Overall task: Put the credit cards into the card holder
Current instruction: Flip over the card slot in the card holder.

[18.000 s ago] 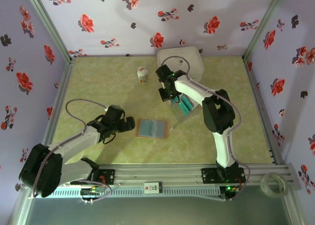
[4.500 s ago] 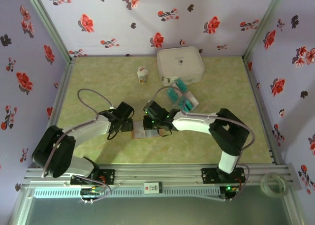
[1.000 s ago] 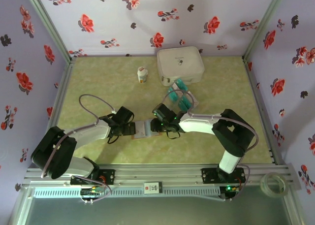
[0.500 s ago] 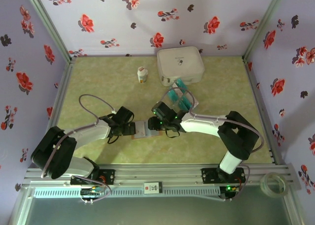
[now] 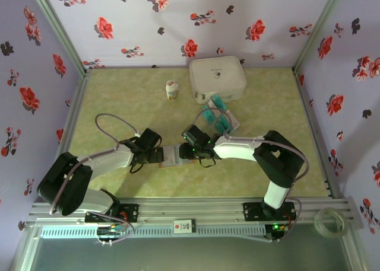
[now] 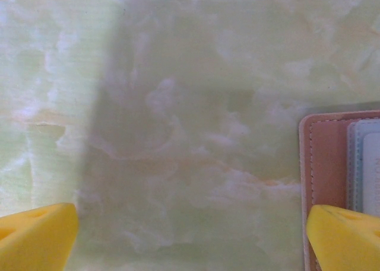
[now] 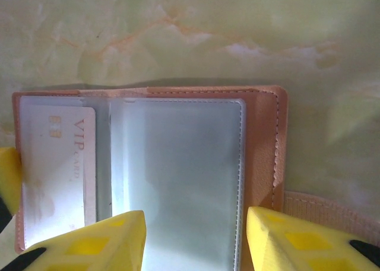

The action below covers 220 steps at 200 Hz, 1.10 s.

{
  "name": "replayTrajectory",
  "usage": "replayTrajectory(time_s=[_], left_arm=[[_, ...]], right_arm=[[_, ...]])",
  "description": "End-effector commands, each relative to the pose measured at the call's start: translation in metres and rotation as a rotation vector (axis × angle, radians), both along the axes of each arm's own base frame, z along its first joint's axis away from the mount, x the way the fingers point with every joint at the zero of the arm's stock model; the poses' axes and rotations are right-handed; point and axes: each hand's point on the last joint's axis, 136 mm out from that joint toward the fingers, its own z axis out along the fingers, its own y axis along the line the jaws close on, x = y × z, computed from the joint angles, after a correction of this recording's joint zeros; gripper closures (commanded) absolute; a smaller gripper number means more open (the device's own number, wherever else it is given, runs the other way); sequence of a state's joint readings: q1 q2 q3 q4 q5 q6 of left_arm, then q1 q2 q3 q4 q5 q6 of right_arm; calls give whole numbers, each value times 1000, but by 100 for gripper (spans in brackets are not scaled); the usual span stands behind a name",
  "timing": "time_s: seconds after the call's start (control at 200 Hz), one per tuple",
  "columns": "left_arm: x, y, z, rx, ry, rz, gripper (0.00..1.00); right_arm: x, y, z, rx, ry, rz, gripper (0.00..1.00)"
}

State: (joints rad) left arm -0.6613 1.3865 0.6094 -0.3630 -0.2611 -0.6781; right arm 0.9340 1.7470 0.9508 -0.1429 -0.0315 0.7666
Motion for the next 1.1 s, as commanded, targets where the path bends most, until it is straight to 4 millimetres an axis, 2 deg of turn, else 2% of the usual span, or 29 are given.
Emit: replayTrajectory(time_s=[0.0, 0.585, 0.71, 0.83, 0.955, 1.095], left_arm=[[-7, 5, -10, 36, 30, -8, 0], [-7, 4, -4, 27, 16, -7, 0], [-3, 13, 14, 40, -30, 28, 0], [0, 36, 40, 51, -106, 130, 0], [0, 60, 62, 30, -170, 230, 0], [-1, 68, 75, -1, -218, 255, 0]], right_arm=[[1, 11, 3, 52, 8, 19, 52], [-6, 55, 33, 270, 35, 61, 55], [-9, 70, 38, 293, 35, 83, 55], [-13, 84, 39, 296, 33, 97, 54], [-15, 100, 25, 301, 46, 89, 54], [-14, 109, 9, 321, 66, 76, 54]])
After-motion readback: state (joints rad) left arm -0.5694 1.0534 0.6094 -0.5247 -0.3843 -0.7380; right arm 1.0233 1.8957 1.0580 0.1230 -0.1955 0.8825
